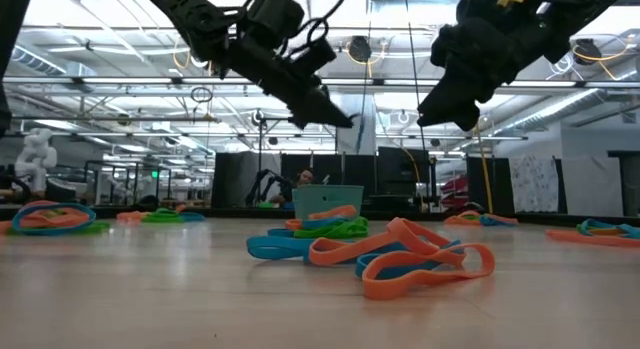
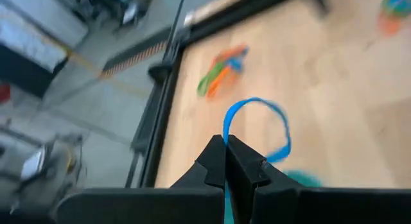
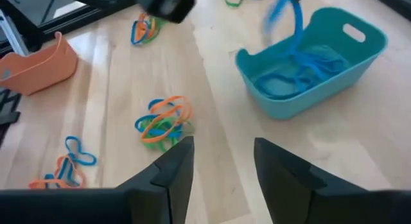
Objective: Sort rubber bands into baskets
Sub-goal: Put the blue rubber band into the top blue bin
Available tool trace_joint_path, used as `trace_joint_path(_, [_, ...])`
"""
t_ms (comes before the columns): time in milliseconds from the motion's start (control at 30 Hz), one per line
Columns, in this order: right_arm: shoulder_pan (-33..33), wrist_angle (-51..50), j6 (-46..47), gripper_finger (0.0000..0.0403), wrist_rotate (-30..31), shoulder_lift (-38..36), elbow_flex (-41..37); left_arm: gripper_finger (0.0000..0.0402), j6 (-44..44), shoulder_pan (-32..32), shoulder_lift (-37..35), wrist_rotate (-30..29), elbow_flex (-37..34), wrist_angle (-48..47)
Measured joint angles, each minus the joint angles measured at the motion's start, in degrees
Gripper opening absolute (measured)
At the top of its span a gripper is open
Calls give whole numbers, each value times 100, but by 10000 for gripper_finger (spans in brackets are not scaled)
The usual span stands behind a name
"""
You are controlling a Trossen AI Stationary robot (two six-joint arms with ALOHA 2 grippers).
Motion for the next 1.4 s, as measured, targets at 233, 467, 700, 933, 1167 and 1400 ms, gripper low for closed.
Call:
trace_joint_path(233, [333, -61, 137, 155, 932, 0, 0, 0, -818, 280, 0, -32, 0, -785])
trace_joint_path(467, [659, 37, 444, 155, 1830, 0, 0, 0, -1719, 382, 0, 171, 0, -1124])
trace_joint_path(700, [1035, 19, 961, 155, 2485, 0, 0, 0, -1719, 362, 0, 336, 0, -1133])
trace_joint_path(933, [1517, -37, 1235, 155, 2956, 0, 0, 0, -1717, 371, 0, 338, 0, -1133])
trace_joint_path(1167, [1852, 44, 1194, 155, 4174, 1, 0, 0, -1723, 371, 0, 335, 4, -1328])
trace_joint_path(1400, [1896, 205, 1188, 155, 3976, 268, -2, 0, -1870, 371, 162, 336, 9, -1299])
